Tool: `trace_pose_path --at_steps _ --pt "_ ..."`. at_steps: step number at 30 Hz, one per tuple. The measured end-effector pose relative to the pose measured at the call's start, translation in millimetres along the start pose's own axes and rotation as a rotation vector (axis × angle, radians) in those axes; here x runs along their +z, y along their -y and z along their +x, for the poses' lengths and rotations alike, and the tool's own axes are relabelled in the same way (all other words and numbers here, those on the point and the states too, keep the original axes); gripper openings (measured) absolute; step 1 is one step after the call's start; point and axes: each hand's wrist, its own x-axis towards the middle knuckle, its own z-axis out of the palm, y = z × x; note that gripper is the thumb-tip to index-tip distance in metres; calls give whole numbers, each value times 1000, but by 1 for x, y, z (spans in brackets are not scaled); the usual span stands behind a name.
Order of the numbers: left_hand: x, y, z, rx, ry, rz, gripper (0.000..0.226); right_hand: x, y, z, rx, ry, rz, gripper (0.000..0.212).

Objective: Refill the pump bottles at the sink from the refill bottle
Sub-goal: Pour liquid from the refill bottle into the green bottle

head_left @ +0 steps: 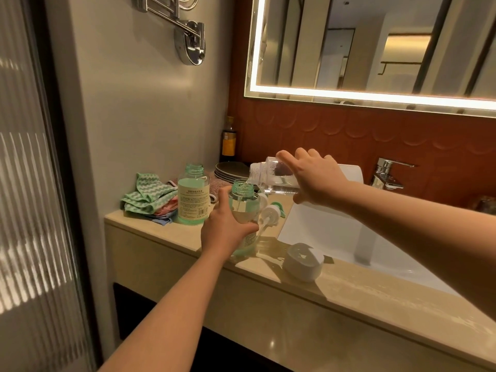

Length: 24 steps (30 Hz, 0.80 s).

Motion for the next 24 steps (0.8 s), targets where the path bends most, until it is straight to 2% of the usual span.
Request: trace_pose_path --at_steps 24 --pt "0 0 0 1 8 -6 87 -2 -1 1 -17 -7 -14 87"
